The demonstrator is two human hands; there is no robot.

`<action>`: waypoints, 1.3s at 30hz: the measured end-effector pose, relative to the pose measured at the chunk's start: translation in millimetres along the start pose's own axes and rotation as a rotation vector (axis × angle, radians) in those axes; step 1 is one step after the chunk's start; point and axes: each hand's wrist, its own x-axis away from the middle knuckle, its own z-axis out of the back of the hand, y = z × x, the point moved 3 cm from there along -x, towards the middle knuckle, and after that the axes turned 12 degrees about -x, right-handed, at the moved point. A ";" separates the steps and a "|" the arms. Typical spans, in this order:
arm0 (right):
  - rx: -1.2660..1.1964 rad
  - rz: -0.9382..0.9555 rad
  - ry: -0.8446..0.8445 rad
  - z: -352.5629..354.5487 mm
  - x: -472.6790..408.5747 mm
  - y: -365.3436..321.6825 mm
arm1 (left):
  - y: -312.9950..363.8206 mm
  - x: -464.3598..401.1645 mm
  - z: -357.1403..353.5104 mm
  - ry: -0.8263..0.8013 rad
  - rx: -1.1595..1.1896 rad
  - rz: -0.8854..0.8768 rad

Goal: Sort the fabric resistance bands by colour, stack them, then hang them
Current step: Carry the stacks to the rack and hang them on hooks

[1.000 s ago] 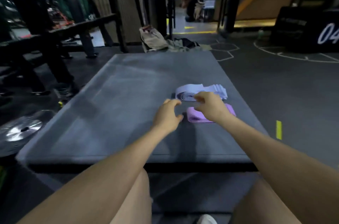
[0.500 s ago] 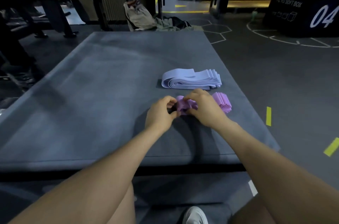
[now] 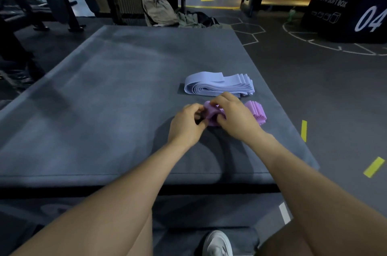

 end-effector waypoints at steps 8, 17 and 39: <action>0.093 0.171 0.035 -10.0 3.7 -0.6 | -0.3 -0.2 -0.4 0.009 -0.020 -0.018; 0.035 0.155 0.163 9.7 -7.9 -22.3 | 9.5 0.4 16.1 0.039 0.140 0.026; -0.050 0.600 0.161 0.3 -13.2 -385.5 | 0.2 155.7 342.8 0.646 -0.215 0.113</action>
